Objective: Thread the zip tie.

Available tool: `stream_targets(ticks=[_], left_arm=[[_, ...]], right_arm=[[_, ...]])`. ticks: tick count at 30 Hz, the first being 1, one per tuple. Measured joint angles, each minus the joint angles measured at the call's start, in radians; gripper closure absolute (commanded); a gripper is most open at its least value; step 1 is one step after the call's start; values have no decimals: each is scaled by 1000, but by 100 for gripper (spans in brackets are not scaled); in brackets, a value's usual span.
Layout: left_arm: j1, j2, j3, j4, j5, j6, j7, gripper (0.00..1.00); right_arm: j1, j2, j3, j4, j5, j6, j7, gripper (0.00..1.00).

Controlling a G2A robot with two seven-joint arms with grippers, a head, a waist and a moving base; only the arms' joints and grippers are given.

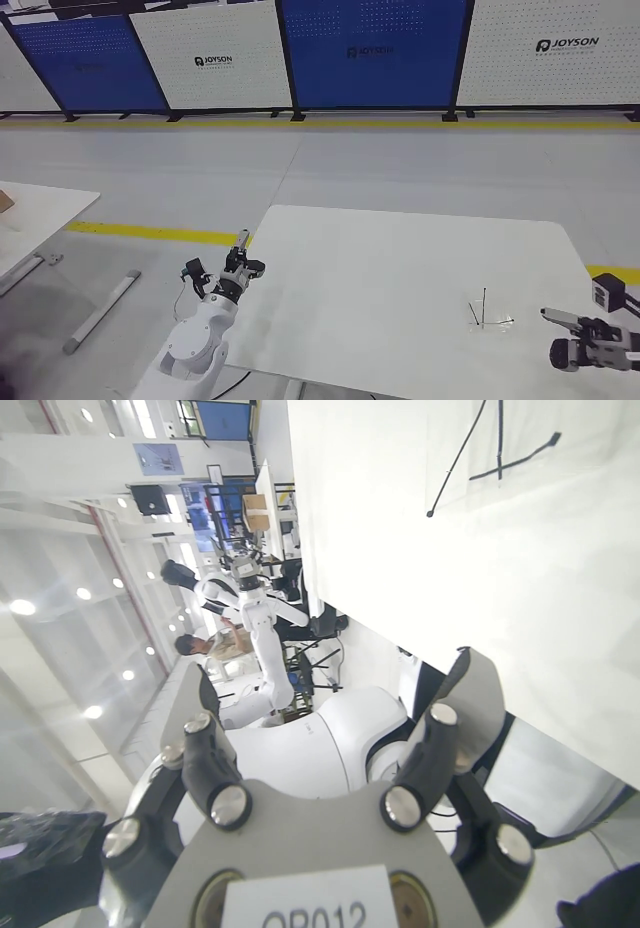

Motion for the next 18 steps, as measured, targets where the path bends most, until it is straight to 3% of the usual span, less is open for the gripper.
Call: stream_targets(ticks=[7, 14, 16, 18], left_arm=[[0, 0, 0, 0, 0, 0, 0, 0], [0, 0, 0, 0, 0, 0, 0, 0], [0, 0, 0, 0, 0, 0, 0, 0], [0, 0, 0, 0, 0, 0, 0, 0]], right_arm=[[200, -27, -184, 81, -127, 69, -12, 0], [428, -84, -401, 301, -163, 93, 24, 0], [476, -99, -451, 365, -142, 92, 35, 0], [484, -101, -458, 376, -130, 92, 35, 0]])
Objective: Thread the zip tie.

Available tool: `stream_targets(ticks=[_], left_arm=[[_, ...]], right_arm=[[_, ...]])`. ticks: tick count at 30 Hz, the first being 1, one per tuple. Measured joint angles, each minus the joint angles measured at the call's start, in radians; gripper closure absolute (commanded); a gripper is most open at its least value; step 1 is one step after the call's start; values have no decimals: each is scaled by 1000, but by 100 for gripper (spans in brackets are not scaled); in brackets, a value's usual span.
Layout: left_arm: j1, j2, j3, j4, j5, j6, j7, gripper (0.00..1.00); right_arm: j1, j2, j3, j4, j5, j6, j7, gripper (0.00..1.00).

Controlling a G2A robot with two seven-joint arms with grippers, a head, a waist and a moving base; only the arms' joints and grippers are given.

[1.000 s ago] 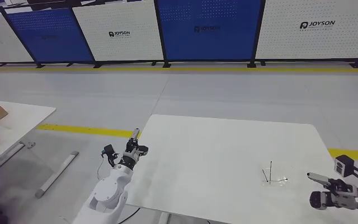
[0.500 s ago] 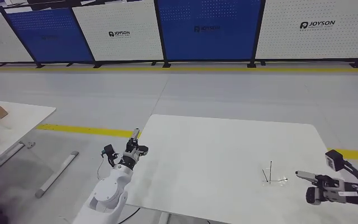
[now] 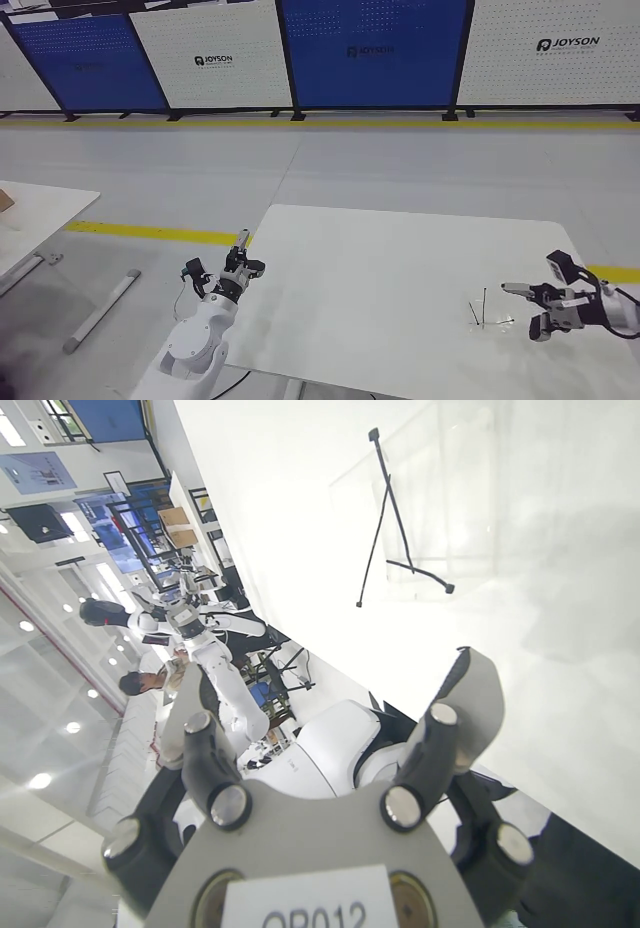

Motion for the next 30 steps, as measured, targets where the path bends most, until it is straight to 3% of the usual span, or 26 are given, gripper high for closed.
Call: stream_targets(ticks=[13, 15, 17, 20, 25, 30], left_arm=[[0, 0, 0, 0, 0, 0, 0, 0], [0, 0, 0, 0, 0, 0, 0, 0], [0, 0, 0, 0, 0, 0, 0, 0], [0, 0, 0, 0, 0, 0, 0, 0], [0, 0, 0, 0, 0, 0, 0, 0], [0, 0, 0, 0, 0, 0, 0, 0]], right_arm=[[-5, 3, 1, -25, -20, -18, -18, 0], [-42, 7, 12, -43, -72, -117, -80, 0], [-70, 12, 30, -30, -76, -250, -113, 0], [-94, 18, 41, -36, -110, -361, -130, 0], [-88, 21, 43, -19, -134, -432, -67, 0], [-84, 20, 42, -13, -119, -432, -56, 0]])
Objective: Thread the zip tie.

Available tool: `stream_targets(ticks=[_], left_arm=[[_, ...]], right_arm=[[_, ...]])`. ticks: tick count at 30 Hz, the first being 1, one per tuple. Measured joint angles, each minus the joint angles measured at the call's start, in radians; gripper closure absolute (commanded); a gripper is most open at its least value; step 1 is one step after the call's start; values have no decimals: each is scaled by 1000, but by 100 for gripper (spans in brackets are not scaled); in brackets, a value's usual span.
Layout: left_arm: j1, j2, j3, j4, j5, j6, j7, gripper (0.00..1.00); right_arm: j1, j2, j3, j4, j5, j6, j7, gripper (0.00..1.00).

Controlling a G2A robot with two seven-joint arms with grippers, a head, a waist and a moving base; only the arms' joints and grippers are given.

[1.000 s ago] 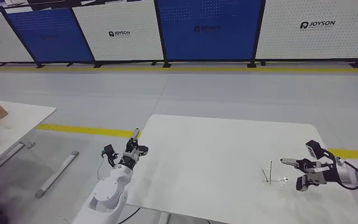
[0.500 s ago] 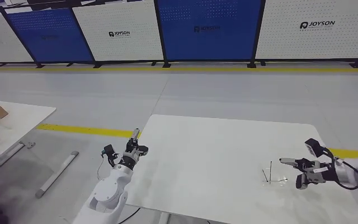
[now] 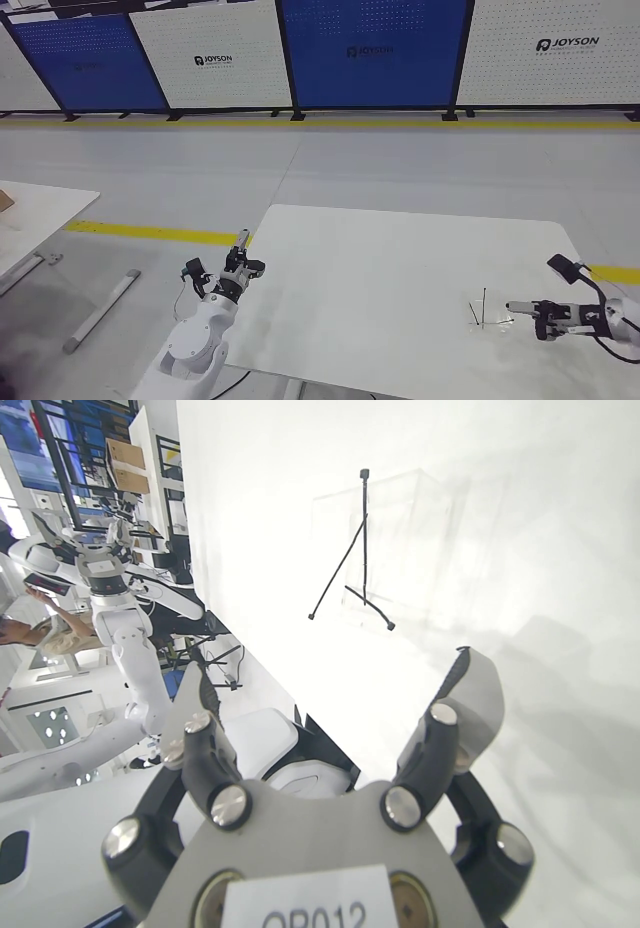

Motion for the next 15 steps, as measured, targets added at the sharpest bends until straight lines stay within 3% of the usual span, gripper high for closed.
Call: stream_targets(ticks=[11, 15], left_arm=[[0, 0, 0, 0, 0, 0, 0, 0], [0, 0, 0, 0, 0, 0, 0, 0]], right_arm=[[0, -2, -11, -16, -21, -13, -4, 0], [19, -9, -34, -31, -52, 6, -5, 0]])
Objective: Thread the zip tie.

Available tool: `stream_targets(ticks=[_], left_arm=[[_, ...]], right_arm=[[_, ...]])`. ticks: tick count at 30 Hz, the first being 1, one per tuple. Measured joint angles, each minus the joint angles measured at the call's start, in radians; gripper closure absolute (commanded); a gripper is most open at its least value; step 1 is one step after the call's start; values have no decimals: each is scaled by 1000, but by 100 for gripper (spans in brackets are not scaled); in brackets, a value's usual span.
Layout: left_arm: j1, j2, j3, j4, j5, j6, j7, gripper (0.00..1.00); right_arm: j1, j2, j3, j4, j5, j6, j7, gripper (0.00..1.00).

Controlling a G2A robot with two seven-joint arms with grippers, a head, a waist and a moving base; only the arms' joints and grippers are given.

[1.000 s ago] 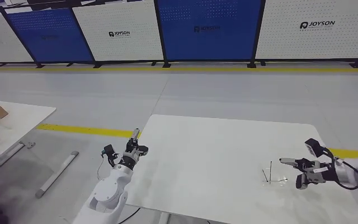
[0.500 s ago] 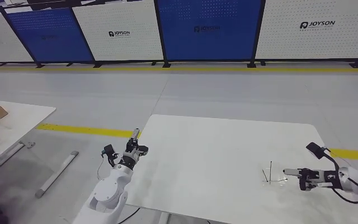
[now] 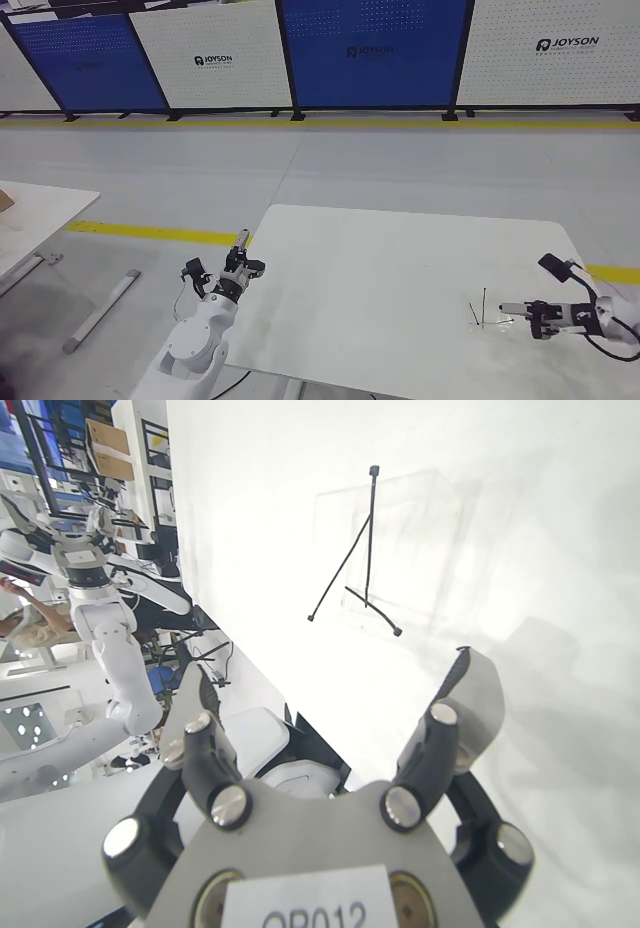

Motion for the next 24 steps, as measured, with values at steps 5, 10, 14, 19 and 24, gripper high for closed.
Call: stream_targets(ticks=[5, 10, 14, 19, 24], left_arm=[[0, 0, 0, 0, 0, 0, 0, 0], [0, 0, 0, 0, 0, 0, 0, 0], [0, 0, 0, 0, 0, 0, 0, 0], [0, 0, 0, 0, 0, 0, 0, 0], [0, 0, 0, 0, 0, 0, 0, 0]], right_arm=[[63, -23, -47, 78, 2, 32, 23, 0], [111, -43, -92, 146, -1, 45, 40, 0], [110, -42, -91, 144, -1, 45, 40, 0], [106, -43, -94, 143, -14, 62, 20, 0], [107, -47, -105, 116, -55, 99, -16, 15]])
